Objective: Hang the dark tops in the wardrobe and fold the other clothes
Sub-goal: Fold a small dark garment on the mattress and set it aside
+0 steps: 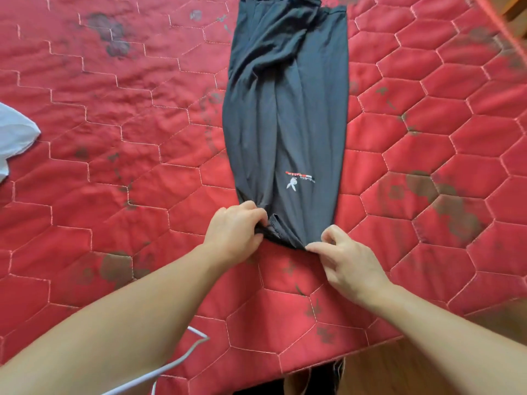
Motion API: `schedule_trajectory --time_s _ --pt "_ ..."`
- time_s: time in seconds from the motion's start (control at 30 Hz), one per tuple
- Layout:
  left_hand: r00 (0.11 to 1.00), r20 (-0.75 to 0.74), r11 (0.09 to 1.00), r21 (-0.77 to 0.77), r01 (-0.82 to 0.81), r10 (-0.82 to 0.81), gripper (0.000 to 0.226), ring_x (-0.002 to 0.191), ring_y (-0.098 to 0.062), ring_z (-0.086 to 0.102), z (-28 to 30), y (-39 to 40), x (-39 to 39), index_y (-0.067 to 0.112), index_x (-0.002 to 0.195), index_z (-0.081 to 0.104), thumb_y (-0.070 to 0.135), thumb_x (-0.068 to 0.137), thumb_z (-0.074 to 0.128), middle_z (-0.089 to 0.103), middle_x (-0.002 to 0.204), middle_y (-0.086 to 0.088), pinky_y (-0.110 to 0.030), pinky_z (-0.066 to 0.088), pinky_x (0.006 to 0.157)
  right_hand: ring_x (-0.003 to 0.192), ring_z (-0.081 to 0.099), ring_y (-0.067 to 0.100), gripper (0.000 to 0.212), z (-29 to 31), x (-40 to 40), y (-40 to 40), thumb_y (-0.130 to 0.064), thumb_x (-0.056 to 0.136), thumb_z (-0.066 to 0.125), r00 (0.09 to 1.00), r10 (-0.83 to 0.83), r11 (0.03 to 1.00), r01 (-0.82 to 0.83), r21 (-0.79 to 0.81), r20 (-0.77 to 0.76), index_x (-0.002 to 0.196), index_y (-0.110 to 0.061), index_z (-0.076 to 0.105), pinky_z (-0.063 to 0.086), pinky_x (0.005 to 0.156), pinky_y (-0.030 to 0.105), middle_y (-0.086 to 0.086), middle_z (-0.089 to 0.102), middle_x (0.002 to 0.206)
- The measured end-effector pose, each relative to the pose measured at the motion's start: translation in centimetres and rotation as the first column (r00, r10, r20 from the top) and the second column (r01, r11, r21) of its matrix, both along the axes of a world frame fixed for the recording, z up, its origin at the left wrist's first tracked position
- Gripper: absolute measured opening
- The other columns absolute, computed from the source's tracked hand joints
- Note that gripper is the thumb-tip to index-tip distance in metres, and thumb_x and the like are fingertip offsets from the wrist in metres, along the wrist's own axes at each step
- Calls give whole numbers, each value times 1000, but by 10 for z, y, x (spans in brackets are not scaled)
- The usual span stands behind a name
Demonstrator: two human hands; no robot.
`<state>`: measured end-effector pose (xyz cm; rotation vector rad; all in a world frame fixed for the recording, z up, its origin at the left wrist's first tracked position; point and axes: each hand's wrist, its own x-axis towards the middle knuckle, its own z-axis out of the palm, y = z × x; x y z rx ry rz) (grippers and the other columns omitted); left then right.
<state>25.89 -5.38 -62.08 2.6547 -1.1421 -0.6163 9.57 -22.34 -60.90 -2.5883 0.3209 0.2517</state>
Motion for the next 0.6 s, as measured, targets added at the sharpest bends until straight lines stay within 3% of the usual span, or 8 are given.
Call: schedule_trajectory --time_s 0.13,0.27,0.33,0.47,0.53,0.6 --pt "990 130 998 24 55 -57 13 86 -26 53 9 10 -6 24 78 61 30 71 70 52 95 2 -34 31 68 61 51 30 47 5 -10 0 -2 84 56 998 -55 998 55 7 -37 121 -30 65 41 51 37 2 46 93" --pt "941 267 977 86 194 -210 15 76 -29 55 14 23 -16 18 68 59 17 67 74 60 88 -2 -35 34 62 69 46 24 57 2 -17 -1 -9 89 46 985 62 996 -72 -58 -162 137 -39 48 32 57 32 -2 35 98" --pt "943 258 977 86 193 -209 20 82 -28 57 9 27 -19 23 85 57 12 72 66 59 91 1 -37 39 67 77 52 25 52 0 -18 -1 -12 90 45 972 105 989 -123 -77 -210 136 -38 49 33 58 32 0 39 102" --pt "973 181 988 71 134 -145 76 105 -27 53 1 28 -25 30 137 45 24 65 68 51 124 2 -40 46 82 102 49 25 61 -11 -19 -1 -17 82 53 981 69 993 -85 -82 -179 139 -33 39 49 73 38 0 35 122" --pt "964 203 985 19 170 -170 82 117 -29 52 0 25 -28 25 138 52 23 59 72 51 137 -2 -41 47 89 112 42 24 75 -17 -18 1 -18 75 57 985 -19 996 4 -87 -172 144 -34 33 50 82 39 -1 27 137" --pt "958 188 973 -38 228 -217 68 123 -27 55 -6 25 -33 24 126 65 18 59 76 58 136 -1 -42 48 92 114 42 24 71 -23 -17 5 -18 77 58 985 -47 994 29 -108 -168 143 -37 37 50 83 38 -3 28 140"
